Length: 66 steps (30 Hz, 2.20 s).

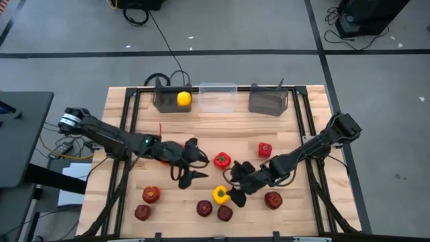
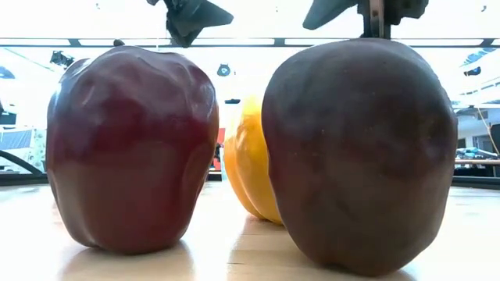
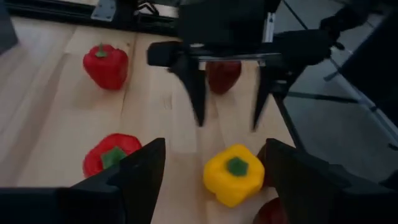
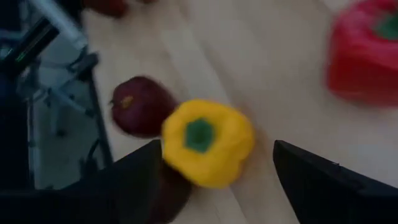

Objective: Sort produce into baskets
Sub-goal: Put the yellow bell pepper into the left black bin

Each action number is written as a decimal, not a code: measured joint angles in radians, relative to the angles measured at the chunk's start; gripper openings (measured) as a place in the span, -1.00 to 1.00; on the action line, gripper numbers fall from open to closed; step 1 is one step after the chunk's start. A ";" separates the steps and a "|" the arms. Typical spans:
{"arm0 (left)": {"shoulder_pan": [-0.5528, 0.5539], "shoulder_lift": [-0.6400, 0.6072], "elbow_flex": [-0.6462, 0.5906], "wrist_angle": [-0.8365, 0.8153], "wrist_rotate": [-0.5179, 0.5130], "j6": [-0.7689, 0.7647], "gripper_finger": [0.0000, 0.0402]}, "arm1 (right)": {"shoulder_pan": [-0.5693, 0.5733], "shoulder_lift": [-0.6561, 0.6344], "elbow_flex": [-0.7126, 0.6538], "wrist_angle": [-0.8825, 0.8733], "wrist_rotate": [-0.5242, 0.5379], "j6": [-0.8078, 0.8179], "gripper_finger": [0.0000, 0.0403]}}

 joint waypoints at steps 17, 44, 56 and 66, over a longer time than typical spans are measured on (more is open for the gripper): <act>-0.159 0.102 0.000 -0.107 -0.038 -0.285 0.37 | 0.016 0.122 0.000 0.214 0.082 -0.352 -0.12; -0.198 0.123 0.000 -0.316 -0.061 -0.255 0.37 | -0.031 0.124 0.000 0.196 0.014 -0.376 -0.37; -0.198 0.123 0.000 -0.356 -0.099 -0.261 0.37 | -0.048 0.173 0.000 0.240 -0.104 -0.353 -0.46; -0.185 0.123 0.000 -0.365 -0.179 -0.258 0.37 | -0.074 0.126 0.005 0.253 -0.079 -0.381 -0.90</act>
